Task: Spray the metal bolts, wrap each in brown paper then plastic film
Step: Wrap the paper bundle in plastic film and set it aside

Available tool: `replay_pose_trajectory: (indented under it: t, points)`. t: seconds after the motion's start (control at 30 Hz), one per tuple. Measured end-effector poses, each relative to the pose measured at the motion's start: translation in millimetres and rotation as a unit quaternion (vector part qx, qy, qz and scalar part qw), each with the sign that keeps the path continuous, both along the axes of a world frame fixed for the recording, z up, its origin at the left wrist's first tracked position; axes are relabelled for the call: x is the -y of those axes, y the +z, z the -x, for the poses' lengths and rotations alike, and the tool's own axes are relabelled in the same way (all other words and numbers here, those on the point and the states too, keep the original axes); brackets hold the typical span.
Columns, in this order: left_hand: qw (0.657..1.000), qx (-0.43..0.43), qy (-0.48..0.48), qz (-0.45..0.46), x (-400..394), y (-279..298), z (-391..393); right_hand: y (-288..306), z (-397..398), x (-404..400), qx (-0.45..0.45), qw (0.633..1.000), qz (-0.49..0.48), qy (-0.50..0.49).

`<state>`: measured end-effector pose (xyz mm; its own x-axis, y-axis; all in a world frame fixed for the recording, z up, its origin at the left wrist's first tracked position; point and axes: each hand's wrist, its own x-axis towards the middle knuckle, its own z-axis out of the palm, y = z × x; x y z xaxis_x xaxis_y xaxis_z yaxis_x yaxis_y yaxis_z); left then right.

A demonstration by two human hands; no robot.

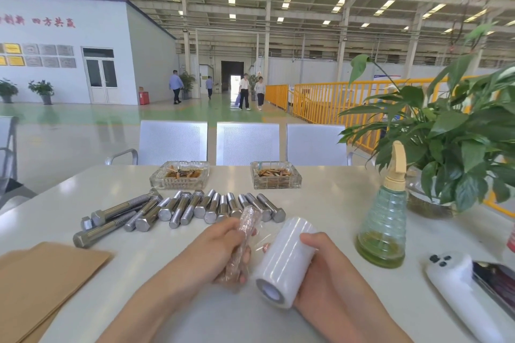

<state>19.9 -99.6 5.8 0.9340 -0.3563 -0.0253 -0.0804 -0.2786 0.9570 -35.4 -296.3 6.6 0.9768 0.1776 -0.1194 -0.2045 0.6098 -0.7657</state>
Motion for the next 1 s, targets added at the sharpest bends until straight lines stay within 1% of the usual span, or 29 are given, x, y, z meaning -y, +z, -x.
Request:
replay_pose_trajectory:
  t: [0.07, 0.1, 0.2, 0.23, 0.3, 0.37, 0.5, 0.53, 0.57, 0.63, 0.7, 0.77, 0.8, 0.83, 0.87, 0.9, 0.93, 1.0]
  points:
    - [0.996, 0.014, -0.040, 0.074, -7, 10, 10, 0, -1, 2, -0.007, 1.000, -0.011, -0.012]
    - [0.995, 0.014, -0.051, 0.090, -12, 12, 15, -1, -2, 3, -0.011, 1.000, -0.011, -0.017]
    - [0.996, 0.029, -0.036, 0.081, -12, 10, 13, -4, -4, 6, -0.015, 1.000, 0.006, -0.016]
    - [0.996, 0.049, -0.017, 0.073, -9, 10, 12, -3, -4, 4, -0.020, 1.000, 0.014, -0.014]
    - [0.991, 0.121, 0.026, 0.042, -3, 6, 12, -2, -2, 0, -0.024, 1.000, 0.018, -0.006]
    - [0.984, 0.167, 0.051, 0.024, 3, 0, 13, -1, -3, 0, -0.029, 1.000, 0.002, -0.012]
    - [0.987, 0.150, 0.057, 0.025, 14, -3, 12, 6, -5, 3, -0.025, 0.999, -0.032, 0.007]
    - [0.985, 0.159, 0.066, 0.014, 15, -4, 11, 7, -4, 2, -0.019, 0.999, -0.043, 0.015]
    - [0.979, 0.187, 0.082, -0.010, 14, -5, 10, 6, -4, 1, -0.009, 0.998, -0.055, 0.029]
    - [0.956, 0.262, 0.111, -0.077, 11, -9, 6, 5, 1, -2, 0.014, 0.996, -0.065, 0.064]
    - [0.941, 0.296, 0.117, -0.113, 8, -11, 3, 2, 2, -5, 0.011, 0.995, -0.057, 0.075]
    - [0.946, 0.279, 0.116, -0.116, 10, -12, 3, -1, 1, -5, 0.019, 0.994, -0.066, 0.084]
    - [0.958, 0.241, 0.113, -0.103, 12, -11, 4, 2, 3, -6, 0.027, 0.993, -0.073, 0.090]
    - [0.974, 0.185, 0.102, -0.078, 14, -9, 4, 2, 1, -4, 0.026, 0.993, -0.069, 0.093]
    - [0.988, 0.123, 0.081, -0.046, 14, -6, 4, 1, -1, -2, 0.019, 0.995, -0.049, 0.080]
    - [0.995, 0.084, 0.055, -0.020, 11, -4, 5, 0, -3, 1, 0.016, 0.997, -0.034, 0.068]
    - [0.996, 0.079, 0.032, -0.010, 7, -2, 5, 1, -3, 3, 0.008, 0.998, -0.030, 0.054]
    - [0.994, 0.109, 0.021, -0.002, -1, 0, 6, 2, -2, 4, -0.008, 0.998, -0.049, 0.042]
